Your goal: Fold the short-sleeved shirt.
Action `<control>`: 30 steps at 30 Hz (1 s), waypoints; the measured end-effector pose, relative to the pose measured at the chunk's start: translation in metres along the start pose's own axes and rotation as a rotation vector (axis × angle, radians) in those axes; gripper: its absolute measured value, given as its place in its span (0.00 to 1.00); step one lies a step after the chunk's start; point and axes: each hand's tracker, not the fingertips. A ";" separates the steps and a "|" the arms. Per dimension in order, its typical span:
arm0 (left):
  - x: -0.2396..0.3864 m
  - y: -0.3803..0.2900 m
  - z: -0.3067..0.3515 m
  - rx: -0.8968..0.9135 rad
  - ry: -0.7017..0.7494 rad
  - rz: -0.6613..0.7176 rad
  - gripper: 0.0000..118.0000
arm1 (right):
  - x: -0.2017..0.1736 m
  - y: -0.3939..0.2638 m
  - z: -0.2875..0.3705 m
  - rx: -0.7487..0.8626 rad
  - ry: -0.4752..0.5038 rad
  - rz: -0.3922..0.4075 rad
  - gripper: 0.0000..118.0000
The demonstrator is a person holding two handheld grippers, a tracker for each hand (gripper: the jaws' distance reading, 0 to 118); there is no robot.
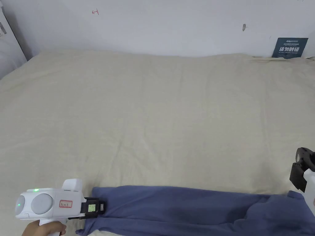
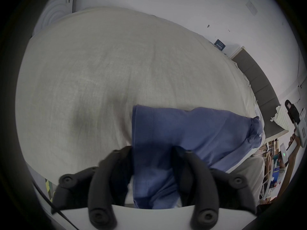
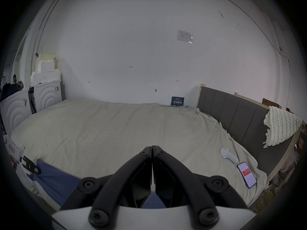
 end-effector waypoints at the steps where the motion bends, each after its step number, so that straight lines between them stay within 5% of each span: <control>1: 0.001 0.000 0.000 0.000 -0.019 -0.006 0.17 | 0.000 -0.001 0.000 -0.003 0.001 -0.002 0.00; 12: 0.018 0.013 0.025 0.048 -0.003 -0.046 0.02 | 0.008 0.003 0.002 0.003 0.003 -0.020 0.00; 30: 0.017 0.032 0.100 0.069 0.139 0.048 0.02 | 0.012 0.009 0.007 0.022 0.014 -0.030 0.00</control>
